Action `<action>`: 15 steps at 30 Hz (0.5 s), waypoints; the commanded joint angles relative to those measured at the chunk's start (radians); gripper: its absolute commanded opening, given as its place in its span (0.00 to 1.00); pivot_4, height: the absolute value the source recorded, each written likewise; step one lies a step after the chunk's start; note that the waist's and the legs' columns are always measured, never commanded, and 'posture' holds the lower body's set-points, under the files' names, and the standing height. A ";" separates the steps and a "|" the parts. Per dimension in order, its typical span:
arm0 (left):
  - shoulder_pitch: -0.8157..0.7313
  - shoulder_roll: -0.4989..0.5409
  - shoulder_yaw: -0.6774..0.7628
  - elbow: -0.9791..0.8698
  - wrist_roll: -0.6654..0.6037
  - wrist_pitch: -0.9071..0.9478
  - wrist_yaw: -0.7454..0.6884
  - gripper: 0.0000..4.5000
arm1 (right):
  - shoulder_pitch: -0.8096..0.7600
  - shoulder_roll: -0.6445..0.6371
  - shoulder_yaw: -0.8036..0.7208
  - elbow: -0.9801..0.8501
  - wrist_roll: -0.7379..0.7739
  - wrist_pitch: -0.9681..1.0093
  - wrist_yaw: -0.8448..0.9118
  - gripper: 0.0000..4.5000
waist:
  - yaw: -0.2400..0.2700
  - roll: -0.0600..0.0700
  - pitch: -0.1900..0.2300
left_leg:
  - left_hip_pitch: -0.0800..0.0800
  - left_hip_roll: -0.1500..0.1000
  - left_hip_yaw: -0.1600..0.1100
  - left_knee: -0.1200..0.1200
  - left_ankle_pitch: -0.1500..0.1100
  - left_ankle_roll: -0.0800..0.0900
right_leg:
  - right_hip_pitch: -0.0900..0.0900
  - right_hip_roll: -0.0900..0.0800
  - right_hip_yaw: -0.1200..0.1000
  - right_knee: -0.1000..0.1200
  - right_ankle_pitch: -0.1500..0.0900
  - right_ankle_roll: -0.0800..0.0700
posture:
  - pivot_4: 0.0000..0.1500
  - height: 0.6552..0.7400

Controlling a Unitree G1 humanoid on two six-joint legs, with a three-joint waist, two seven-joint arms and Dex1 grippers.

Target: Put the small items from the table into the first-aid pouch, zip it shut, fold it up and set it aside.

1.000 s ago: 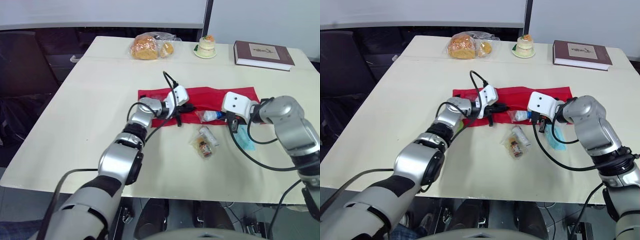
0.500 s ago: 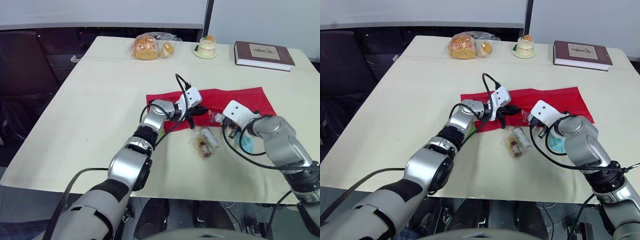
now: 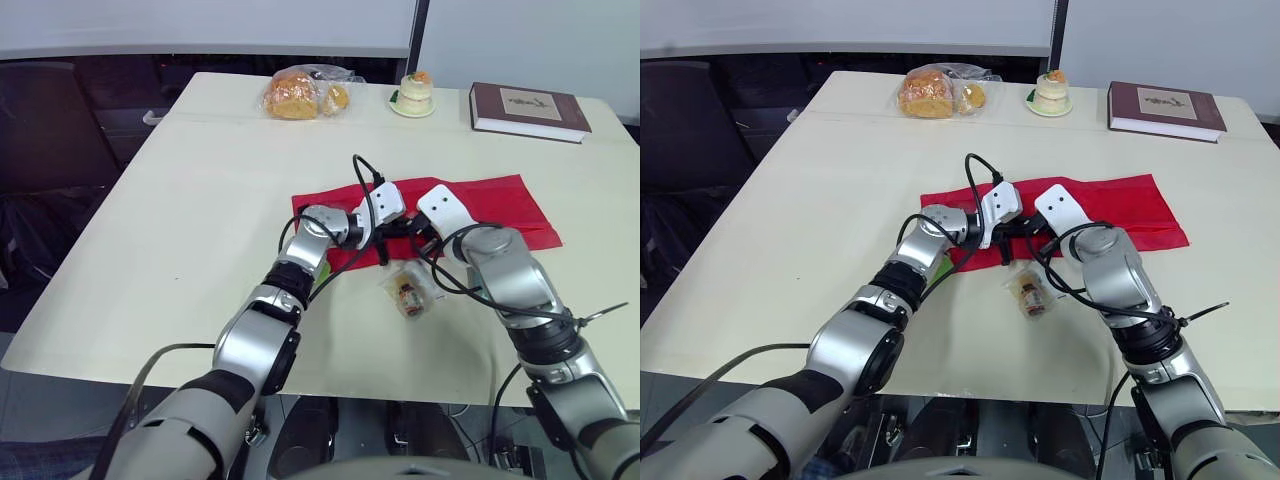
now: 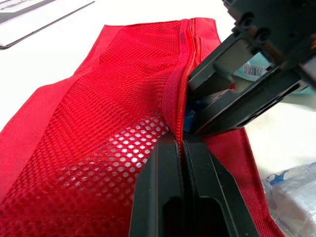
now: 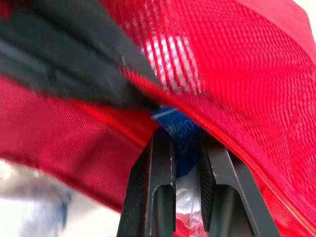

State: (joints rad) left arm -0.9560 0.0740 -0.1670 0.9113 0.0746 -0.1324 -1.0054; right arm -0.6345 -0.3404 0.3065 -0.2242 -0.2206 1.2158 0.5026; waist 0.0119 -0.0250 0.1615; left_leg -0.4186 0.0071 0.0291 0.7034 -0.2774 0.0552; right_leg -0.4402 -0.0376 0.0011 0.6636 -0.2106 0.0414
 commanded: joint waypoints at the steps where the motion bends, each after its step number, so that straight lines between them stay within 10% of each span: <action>1: -0.003 -0.003 -0.010 -0.019 -0.012 -0.011 -0.003 0.00 | -0.038 0.003 -0.006 -0.051 0.026 -0.009 -0.010 0.35 | -0.001 0.000 0.000 | 0.000 0.000 0.000 0.000 0.000 0.000 | 0.000 0.000 0.000 0.000 0.000 0.000 | 1.00 0.87; 5: -0.006 0.008 -0.009 -0.006 -0.009 -0.016 -0.001 0.00 | -0.023 -0.034 -0.029 -0.104 0.060 0.013 0.006 0.77 | -0.001 0.000 0.000 | 0.000 0.000 -0.001 0.000 0.000 0.000 | 0.000 0.000 0.000 0.000 0.000 0.000 | 1.00 0.87; 15: -0.025 0.019 0.002 0.020 -0.018 -0.020 0.003 0.00 | 0.118 -0.253 -0.208 -0.302 0.289 0.027 0.185 0.77 | -0.001 0.000 0.000 | 0.000 0.000 -0.003 0.000 0.000 0.000 | 0.001 0.000 -0.002 0.000 0.000 0.000 | 1.00 0.87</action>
State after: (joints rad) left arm -0.9599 0.0970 -0.1673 0.9439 0.0748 -0.1386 -1.0000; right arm -0.5267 -0.5719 0.1407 -0.5011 0.0362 1.2855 0.6634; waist 0.0114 -0.0248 0.1616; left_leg -0.4186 0.0075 0.0263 0.7033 -0.2777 0.0555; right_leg -0.4393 -0.0372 -0.0007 0.6631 -0.2107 0.0414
